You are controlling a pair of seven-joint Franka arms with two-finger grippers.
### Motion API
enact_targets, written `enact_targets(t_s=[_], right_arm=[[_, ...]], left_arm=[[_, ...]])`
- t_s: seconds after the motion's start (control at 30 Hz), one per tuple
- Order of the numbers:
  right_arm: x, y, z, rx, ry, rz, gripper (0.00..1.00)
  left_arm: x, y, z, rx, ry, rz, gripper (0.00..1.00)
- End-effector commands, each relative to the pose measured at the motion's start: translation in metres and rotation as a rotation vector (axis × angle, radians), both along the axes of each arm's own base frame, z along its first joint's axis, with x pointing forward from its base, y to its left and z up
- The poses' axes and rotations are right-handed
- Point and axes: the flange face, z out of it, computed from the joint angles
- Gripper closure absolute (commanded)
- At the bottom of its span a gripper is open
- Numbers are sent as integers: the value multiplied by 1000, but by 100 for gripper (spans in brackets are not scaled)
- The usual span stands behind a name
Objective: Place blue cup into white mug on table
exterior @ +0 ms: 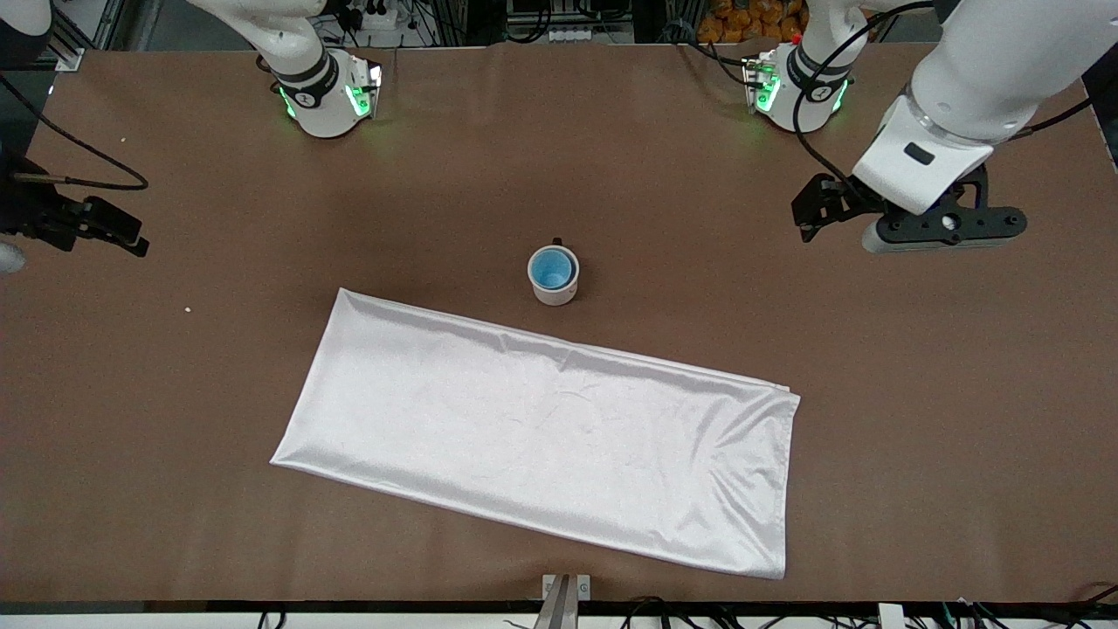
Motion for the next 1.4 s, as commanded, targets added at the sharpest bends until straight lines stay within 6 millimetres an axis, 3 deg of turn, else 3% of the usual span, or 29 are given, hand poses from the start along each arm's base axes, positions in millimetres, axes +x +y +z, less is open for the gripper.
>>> enact_targets(t_s=[0.0,0.17,0.8,1.13,1.37], right_arm=[[5,7,17,-1,-30,-3,0],[6,5,28,23,-49,-11,0],[4,-3,32,19,-45,-5,0],[1,-4,31,12,-26,28,0],[0,-6,32,11,-26,23,0]], left_arm=[[-10,31,-2,-23,24,-40,0],[-9,50,-4,-38,35,-19,0],[-37,65,-12,-26,40,-12,0],[-34,86,-18,-25,49,-34,0],[-32,87,-19,-24,50,-50,0]])
